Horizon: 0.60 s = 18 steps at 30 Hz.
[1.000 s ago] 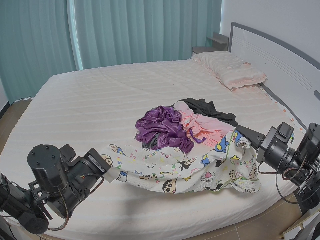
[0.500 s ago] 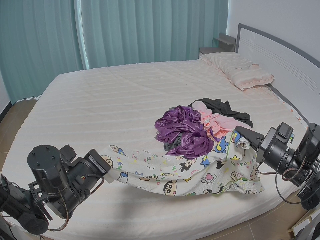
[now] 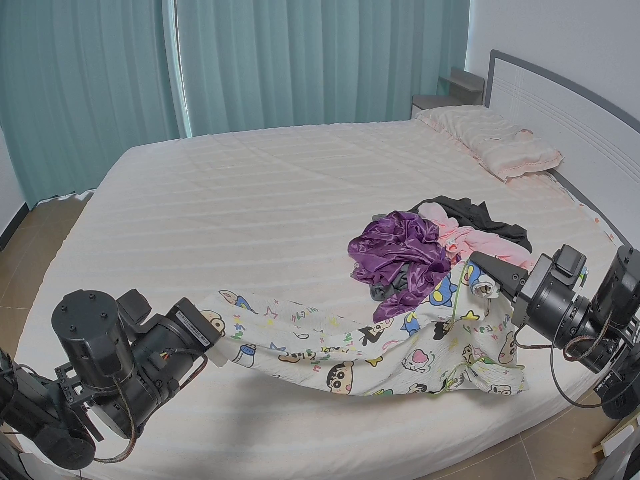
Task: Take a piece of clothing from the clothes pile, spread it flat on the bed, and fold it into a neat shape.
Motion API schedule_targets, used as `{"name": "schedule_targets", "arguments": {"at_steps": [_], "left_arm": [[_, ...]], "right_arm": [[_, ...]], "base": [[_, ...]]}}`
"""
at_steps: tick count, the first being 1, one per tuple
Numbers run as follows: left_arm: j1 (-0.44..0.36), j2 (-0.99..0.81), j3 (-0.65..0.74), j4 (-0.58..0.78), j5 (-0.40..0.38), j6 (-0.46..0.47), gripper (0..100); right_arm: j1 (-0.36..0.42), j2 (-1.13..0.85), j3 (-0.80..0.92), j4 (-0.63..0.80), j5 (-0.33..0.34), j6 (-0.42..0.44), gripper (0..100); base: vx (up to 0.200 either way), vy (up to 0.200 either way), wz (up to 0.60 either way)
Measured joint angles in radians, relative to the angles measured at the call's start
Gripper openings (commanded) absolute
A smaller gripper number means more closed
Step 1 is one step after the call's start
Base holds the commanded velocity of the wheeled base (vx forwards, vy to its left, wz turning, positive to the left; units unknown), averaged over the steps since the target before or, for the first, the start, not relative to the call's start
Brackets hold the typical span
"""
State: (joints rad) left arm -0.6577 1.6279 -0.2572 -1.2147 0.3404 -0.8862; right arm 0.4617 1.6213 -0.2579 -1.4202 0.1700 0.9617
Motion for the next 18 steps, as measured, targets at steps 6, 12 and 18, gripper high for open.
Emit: {"name": "schedule_targets", "arguments": {"at_steps": [6,12,18], "left_arm": [[0.000,0.000,0.001,-0.002,0.000,0.000,0],[0.000,0.000,0.001,-0.001,0.000,0.000,0],[0.000,0.000,0.001,-0.002,0.000,0.000,0]], "right_arm": [[0.002,-0.002,0.000,0.000,0.000,0.000,0],[0.006,-0.006,0.000,0.000,0.000,0.000,0],[0.007,-0.009,0.000,0.000,-0.001,0.000,0]], "base": [[0.000,0.200,0.00],[0.000,0.200,0.00],[0.000,0.200,0.00]]}}
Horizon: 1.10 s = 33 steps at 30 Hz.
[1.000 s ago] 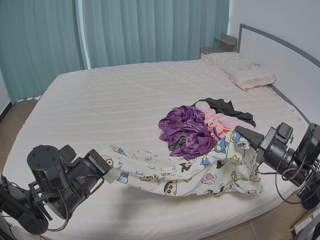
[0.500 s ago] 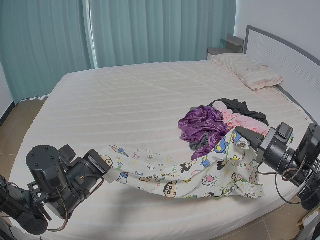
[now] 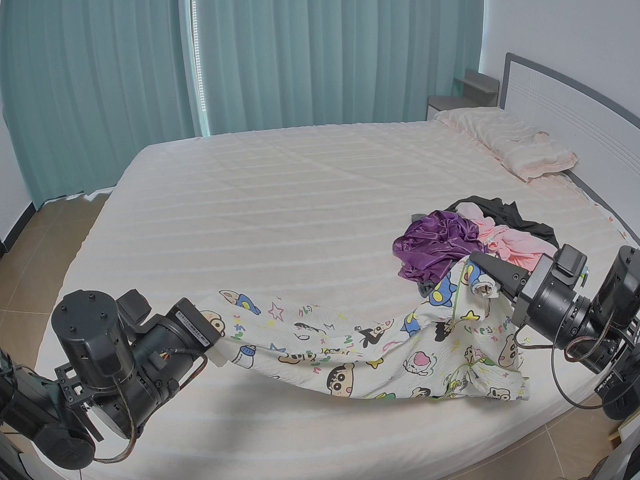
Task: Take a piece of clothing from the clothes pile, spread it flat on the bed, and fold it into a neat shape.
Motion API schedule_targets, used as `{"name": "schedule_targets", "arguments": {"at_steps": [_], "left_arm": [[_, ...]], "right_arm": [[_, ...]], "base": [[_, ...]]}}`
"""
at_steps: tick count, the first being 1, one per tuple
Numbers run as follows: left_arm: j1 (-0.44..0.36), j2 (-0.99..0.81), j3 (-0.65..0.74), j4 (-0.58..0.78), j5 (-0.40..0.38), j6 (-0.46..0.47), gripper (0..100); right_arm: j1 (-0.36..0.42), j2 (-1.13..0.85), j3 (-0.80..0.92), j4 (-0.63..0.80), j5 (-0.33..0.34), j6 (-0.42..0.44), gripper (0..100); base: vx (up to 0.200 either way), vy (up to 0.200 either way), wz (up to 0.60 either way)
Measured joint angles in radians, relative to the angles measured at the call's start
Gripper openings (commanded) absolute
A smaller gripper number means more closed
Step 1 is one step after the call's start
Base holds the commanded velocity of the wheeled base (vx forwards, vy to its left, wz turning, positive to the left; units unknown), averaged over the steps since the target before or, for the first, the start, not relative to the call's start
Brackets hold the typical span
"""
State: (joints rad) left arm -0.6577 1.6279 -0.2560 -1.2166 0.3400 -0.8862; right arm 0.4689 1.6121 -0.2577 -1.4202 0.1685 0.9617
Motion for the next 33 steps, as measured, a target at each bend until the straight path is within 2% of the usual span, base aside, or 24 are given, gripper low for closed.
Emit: {"name": "schedule_targets", "arguments": {"at_steps": [11,19,24,30,33], "left_arm": [[0.002,-0.010,0.000,0.000,0.003,0.003,0],[0.001,-0.051,-0.002,0.002,0.003,0.057,0],[0.001,-0.089,0.003,0.010,0.004,0.079,0],[-0.014,-0.149,0.013,0.062,0.004,0.084,0],[-0.031,-0.201,0.013,0.112,0.004,0.101,0]], "right_arm": [[0.001,-0.012,0.000,0.000,-0.003,-0.001,0],[-0.007,-0.062,-0.001,0.003,-0.001,-0.019,0],[-0.003,-0.119,-0.003,0.011,0.006,-0.084,0],[0.000,-0.178,0.001,0.013,0.012,-0.107,0],[0.000,-0.220,0.004,0.014,0.039,-0.110,0]], "base": [[0.000,0.200,0.00],[0.000,0.000,0.00],[-0.200,0.000,0.00],[-0.200,0.000,0.00],[-0.200,0.000,0.00]]}}
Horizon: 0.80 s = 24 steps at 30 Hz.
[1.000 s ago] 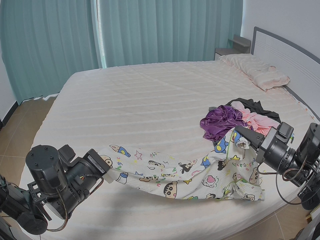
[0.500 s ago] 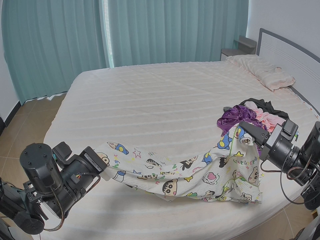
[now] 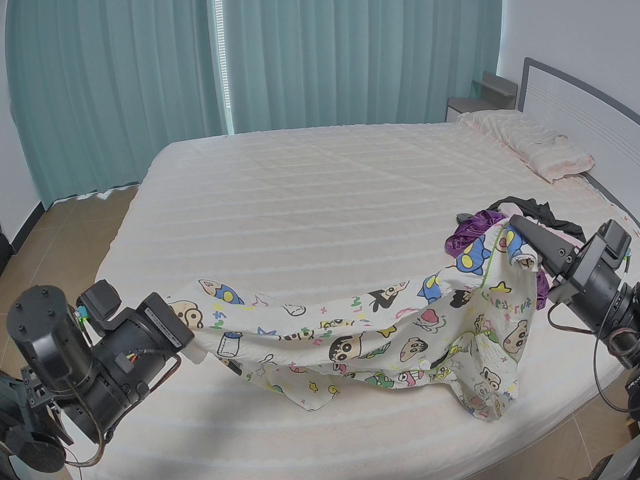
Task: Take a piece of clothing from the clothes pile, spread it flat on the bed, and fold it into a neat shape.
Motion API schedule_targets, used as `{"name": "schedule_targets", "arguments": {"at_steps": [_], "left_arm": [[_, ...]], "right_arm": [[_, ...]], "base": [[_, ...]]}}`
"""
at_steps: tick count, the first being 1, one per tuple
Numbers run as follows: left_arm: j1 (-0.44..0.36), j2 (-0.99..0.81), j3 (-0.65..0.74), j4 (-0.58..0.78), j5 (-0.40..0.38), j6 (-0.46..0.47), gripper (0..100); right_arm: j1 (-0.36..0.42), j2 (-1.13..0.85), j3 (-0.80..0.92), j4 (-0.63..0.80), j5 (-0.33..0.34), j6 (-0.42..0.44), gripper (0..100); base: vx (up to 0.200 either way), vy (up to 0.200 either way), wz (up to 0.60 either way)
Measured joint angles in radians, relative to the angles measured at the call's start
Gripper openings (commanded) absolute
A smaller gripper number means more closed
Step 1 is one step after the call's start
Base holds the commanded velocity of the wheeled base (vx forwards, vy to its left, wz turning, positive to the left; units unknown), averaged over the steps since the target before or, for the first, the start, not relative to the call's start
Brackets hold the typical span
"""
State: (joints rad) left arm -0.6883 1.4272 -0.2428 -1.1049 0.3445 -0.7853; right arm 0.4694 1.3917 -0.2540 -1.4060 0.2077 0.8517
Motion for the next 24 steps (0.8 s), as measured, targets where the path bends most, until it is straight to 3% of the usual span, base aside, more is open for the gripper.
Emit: {"name": "schedule_targets", "arguments": {"at_steps": [7,17,24], "left_arm": [[-0.027,-0.112,-0.001,0.065,0.000,0.056,0],[-0.036,-0.244,-0.004,0.094,0.000,0.147,0],[-0.037,-0.318,-0.010,0.130,0.000,0.189,0]], "right_arm": [[0.000,-0.101,0.001,0.000,0.086,-0.001,0],[-0.001,-0.237,-0.026,0.000,0.191,-0.001,0],[-0.022,-0.270,-0.096,0.041,0.194,0.003,0]], "base": [[-0.200,0.000,0.00],[0.000,0.000,0.00],[0.000,0.000,0.00]]}}
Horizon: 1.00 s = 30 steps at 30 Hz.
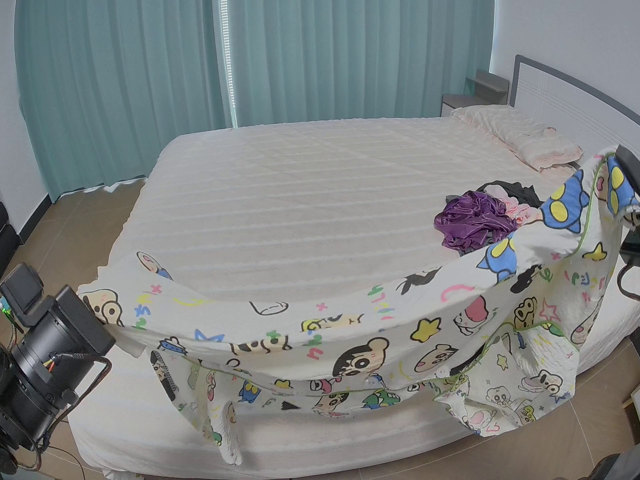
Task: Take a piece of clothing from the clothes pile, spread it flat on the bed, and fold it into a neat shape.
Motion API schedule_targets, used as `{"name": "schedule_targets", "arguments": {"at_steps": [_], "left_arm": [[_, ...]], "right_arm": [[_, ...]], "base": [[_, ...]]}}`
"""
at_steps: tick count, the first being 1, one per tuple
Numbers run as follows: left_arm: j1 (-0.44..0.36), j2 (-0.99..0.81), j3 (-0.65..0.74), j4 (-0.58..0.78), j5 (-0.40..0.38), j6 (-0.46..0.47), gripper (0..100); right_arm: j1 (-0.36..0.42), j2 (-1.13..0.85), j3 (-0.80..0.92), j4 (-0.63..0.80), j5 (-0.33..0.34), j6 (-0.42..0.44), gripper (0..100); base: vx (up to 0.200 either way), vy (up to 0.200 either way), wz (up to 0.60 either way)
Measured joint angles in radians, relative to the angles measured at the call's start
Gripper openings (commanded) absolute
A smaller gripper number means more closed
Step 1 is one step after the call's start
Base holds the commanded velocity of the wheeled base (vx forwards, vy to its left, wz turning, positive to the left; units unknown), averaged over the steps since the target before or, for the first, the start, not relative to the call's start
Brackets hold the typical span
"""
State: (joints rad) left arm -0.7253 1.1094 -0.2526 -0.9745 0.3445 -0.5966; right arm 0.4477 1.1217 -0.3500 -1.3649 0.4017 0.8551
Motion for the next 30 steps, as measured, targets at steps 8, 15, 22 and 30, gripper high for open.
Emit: {"name": "schedule_targets", "arguments": {"at_steps": [8,15,22,30], "left_arm": [[0.000,-0.068,-0.034,0.013,-0.001,0.038,0],[-0.007,-0.110,-0.055,0.029,-0.002,0.051,0],[-0.047,-0.134,-0.060,0.053,-0.004,0.048,0],[-0.090,-0.158,-0.097,0.083,-0.006,-0.011,0]], "right_arm": [[-0.019,-0.010,-0.093,0.025,0.007,0.008,0],[-0.020,-0.011,-0.139,0.029,0.013,0.023,0],[-0.020,-0.019,-0.148,0.029,0.031,0.029,0],[-0.019,-0.033,-0.189,0.053,0.035,0.070,0]], "base": [[0.000,0.000,0.00],[0.000,0.000,0.00],[0.000,0.000,0.00],[0.000,0.000,0.00]]}}
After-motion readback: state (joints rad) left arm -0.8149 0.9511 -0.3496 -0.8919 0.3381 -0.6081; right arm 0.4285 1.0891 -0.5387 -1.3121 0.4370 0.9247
